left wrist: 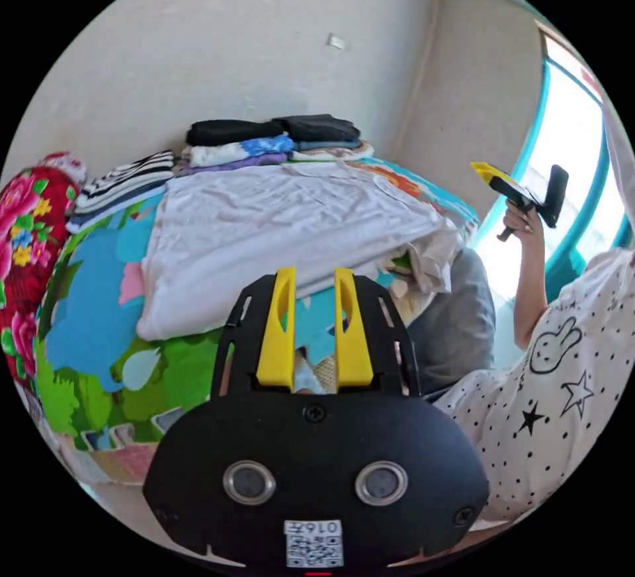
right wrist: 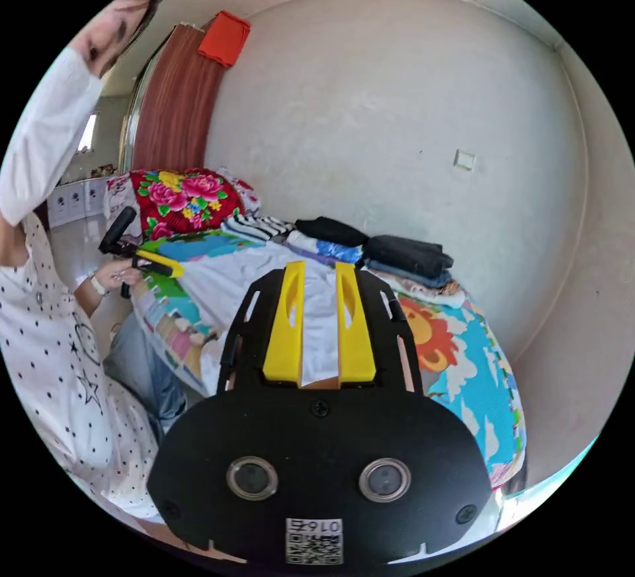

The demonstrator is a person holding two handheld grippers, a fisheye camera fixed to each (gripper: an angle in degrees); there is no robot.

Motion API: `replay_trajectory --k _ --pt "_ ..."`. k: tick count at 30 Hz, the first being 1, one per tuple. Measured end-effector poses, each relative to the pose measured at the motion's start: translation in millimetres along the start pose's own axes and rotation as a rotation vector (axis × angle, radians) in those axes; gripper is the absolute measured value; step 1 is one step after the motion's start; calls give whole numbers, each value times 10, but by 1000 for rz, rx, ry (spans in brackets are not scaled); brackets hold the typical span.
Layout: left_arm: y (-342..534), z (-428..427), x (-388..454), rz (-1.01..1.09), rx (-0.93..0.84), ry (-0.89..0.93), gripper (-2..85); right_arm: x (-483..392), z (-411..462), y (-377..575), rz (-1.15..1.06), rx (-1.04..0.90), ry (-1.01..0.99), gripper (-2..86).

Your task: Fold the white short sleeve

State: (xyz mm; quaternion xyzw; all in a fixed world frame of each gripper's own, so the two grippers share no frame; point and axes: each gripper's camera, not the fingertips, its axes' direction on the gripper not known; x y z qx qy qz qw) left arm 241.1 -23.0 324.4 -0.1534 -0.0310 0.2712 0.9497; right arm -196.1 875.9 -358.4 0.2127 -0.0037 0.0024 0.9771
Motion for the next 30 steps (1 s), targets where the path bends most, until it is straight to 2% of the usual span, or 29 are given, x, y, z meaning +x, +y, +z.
replay_trajectory --k 3,7,11,13,16,19,22,27,30 --pt "-59 281 539 108 -62 92 97 -274 64 340 47 -118 -111 112" --pt "-37 401 848 67 -2 156 97 -541 -75 499 -1 -173 -118 134" --pt "3 546 1011 26 -41 188 73 -727 -185 516 -11 -206 -167 143" --pt "98 501 1118 -6 -24 145 19 -838 -167 541 -28 -221 -134 144" --pt "233 355 1233 -1 20 180 -5 -969 -81 571 9 -256 -32 142" --pt "346 235 1315 12 37 203 -8 -1008 -29 578 78 -303 47 122" --pt "473 159 1381 20 52 206 -7 -992 -123 568 89 -368 97 25" --pt "703 220 1407 -1 61 268 11 -849 -673 582 116 -349 -4 1" --pt "822 392 1462 6 -21 284 53 -754 -1008 632 173 -297 -61 -4"
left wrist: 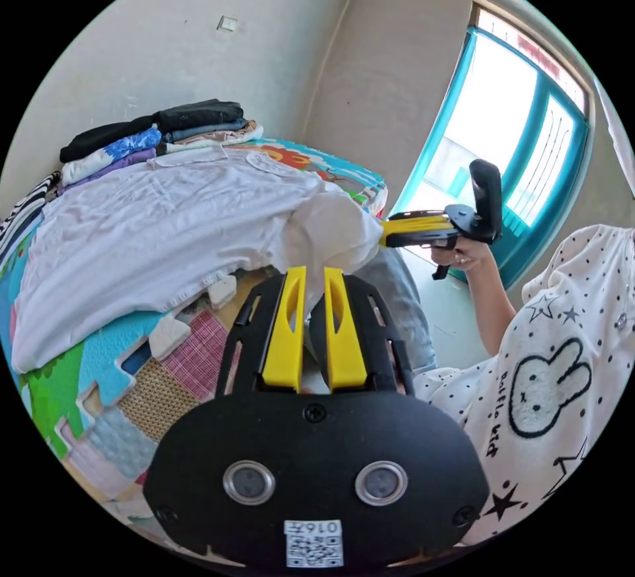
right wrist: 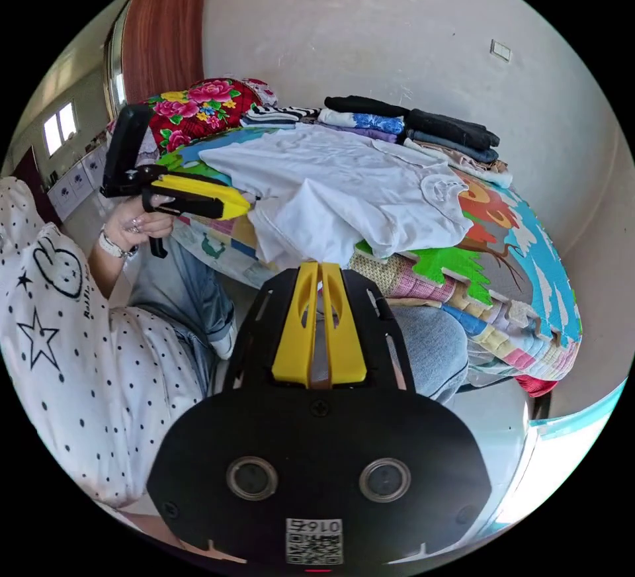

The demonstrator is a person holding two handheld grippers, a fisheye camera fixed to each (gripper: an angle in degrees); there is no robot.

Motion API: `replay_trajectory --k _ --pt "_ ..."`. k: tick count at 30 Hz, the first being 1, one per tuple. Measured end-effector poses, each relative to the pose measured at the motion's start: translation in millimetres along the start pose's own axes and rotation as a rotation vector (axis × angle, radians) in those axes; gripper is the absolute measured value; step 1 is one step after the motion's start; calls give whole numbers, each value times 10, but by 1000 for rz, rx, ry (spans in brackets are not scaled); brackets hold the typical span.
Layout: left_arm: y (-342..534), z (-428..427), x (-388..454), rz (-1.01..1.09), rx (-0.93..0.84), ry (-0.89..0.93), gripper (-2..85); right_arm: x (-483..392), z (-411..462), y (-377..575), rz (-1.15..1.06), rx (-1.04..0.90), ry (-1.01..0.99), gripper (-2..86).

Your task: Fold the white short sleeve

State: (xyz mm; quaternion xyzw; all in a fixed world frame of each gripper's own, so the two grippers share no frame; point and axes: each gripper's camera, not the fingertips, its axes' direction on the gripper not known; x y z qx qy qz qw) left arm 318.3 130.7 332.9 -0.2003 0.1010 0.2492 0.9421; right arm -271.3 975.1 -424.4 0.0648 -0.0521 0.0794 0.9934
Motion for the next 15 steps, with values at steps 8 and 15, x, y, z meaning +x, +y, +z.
replay_trajectory --k 8,15 --pt "83 481 -83 -67 -117 160 96 51 -609 266 -13 124 -99 -2" --pt "281 271 -92 -9 2 315 -5 -140 -728 371 -146 29 -182 -2"
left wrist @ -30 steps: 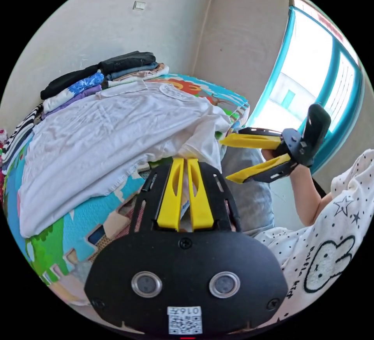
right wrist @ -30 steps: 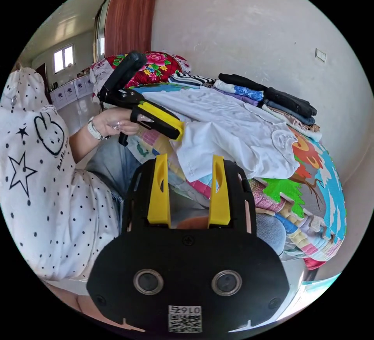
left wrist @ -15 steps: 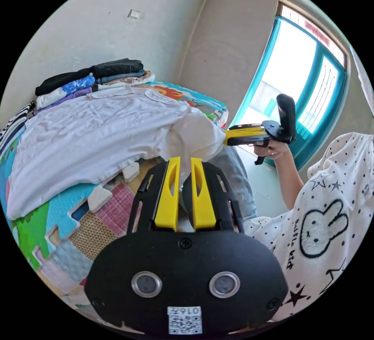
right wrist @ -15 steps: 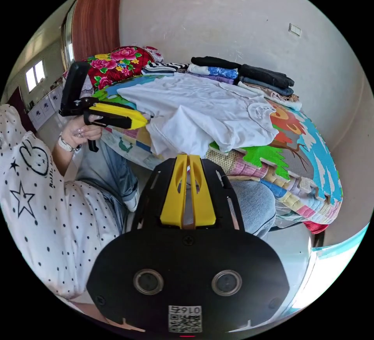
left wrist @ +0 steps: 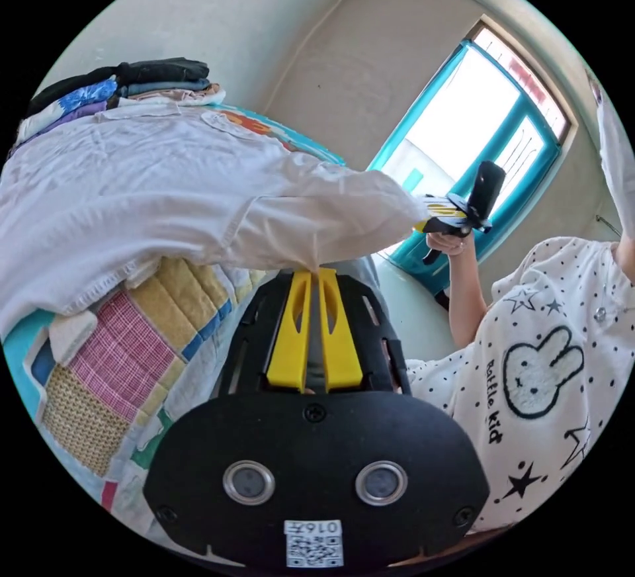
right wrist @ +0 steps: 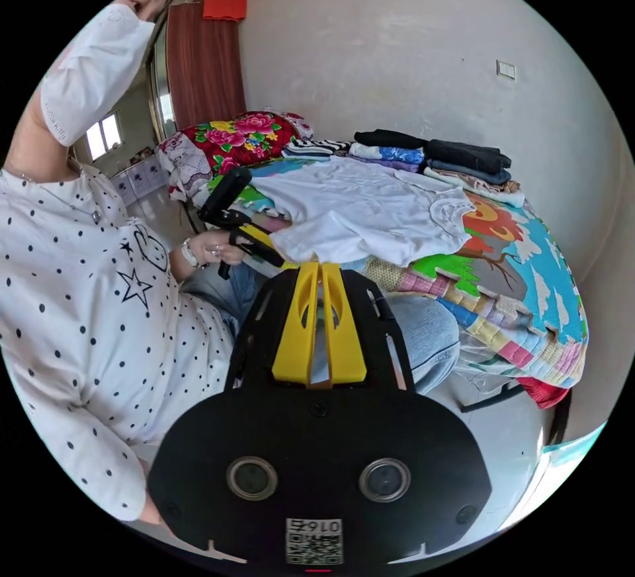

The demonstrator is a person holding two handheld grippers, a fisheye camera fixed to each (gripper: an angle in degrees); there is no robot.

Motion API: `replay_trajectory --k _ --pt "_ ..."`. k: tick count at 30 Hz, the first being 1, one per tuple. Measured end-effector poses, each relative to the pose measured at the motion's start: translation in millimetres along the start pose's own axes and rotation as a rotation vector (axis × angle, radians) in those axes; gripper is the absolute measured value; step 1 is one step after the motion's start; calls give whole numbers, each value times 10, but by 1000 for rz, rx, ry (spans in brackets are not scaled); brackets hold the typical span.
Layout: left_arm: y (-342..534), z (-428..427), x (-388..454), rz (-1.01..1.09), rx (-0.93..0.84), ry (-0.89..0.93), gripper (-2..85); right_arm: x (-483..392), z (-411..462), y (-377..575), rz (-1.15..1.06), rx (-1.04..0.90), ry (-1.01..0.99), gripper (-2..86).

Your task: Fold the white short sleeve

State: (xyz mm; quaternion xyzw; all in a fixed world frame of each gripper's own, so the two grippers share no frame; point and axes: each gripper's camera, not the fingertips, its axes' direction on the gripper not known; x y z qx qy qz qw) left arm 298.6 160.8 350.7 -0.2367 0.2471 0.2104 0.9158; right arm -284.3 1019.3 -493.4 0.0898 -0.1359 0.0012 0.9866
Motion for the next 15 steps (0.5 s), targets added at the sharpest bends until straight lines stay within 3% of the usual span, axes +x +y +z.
replay_trajectory --k 5,10,12,15 --pt "199 -179 -27 3 -13 35 -9 91 188 145 120 -183 45 0" --pt "350 -179 -133 -29 -32 40 -10 160 68 374 173 -69 -119 6" --pt "382 -175 -171 -40 -38 38 -10 251 258 468 261 -273 -129 13" --pt "390 -180 -182 -37 -42 43 -10 120 344 583 216 -361 -49 38"
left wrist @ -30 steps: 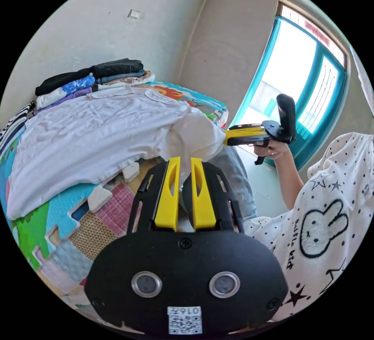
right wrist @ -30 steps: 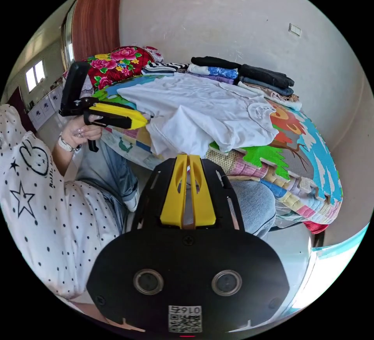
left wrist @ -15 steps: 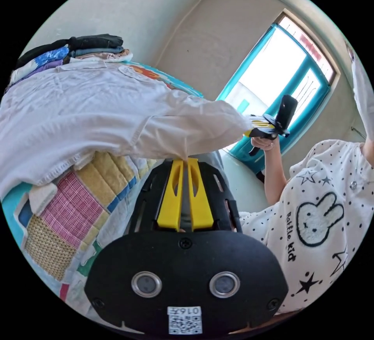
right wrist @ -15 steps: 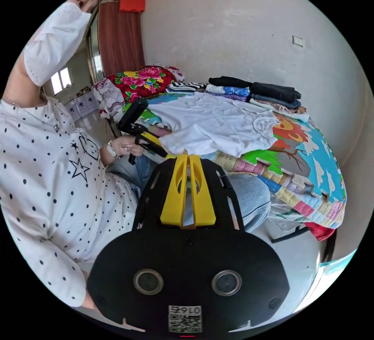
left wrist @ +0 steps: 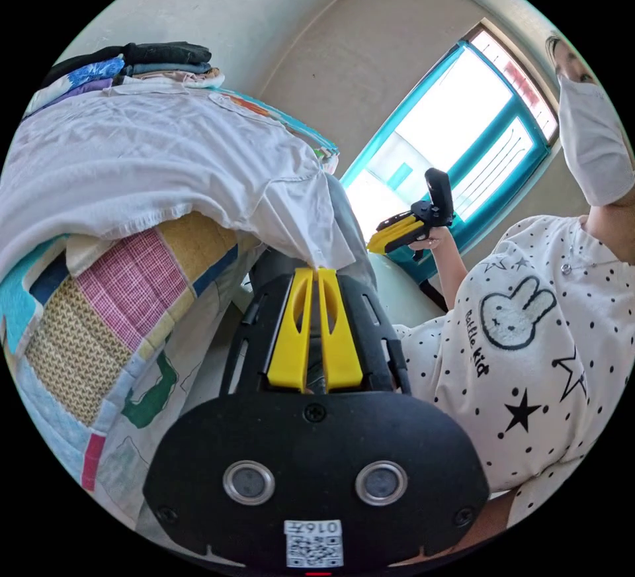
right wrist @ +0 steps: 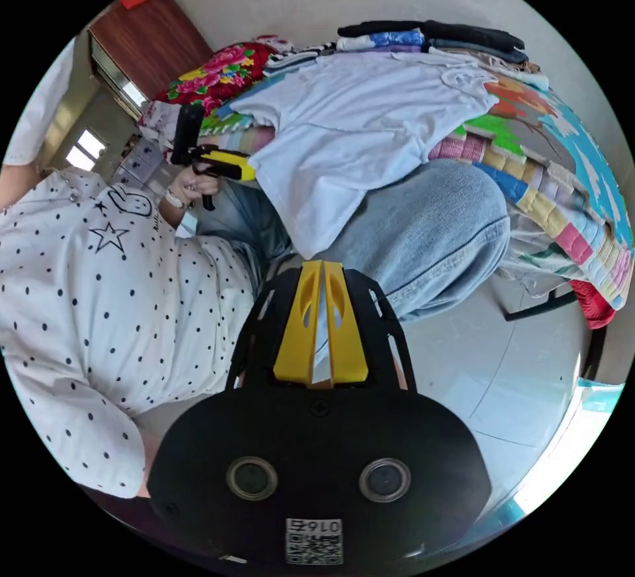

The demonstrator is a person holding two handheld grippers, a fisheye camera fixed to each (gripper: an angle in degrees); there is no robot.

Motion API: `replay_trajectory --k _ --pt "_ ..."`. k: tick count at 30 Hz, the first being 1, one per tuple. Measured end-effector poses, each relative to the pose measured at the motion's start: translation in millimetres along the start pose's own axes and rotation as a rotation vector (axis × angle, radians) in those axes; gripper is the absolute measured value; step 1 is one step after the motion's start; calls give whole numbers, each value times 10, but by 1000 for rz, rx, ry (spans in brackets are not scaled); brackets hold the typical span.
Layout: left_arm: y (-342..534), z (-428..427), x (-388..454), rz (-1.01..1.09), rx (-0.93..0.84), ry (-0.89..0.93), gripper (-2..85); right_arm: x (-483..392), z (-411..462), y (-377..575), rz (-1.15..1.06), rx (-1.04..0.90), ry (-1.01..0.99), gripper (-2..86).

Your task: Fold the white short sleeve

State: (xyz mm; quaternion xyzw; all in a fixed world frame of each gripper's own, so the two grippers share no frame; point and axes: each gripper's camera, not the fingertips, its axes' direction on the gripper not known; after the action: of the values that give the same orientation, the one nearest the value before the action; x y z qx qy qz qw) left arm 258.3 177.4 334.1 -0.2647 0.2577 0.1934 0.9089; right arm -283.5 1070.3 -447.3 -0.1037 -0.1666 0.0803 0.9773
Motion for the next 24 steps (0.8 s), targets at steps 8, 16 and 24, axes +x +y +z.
replay_trajectory --k 8,16,24 --pt "-77 -186 24 43 93 115 -10 -506 143 17 -52 297 115 151" --pt "-184 -445 -24 67 191 189 -9 -691 473 16 -54 240 400 126" --pt "-203 -619 -86 42 211 158 -9 -461 -64 314 -146 394 337 27"
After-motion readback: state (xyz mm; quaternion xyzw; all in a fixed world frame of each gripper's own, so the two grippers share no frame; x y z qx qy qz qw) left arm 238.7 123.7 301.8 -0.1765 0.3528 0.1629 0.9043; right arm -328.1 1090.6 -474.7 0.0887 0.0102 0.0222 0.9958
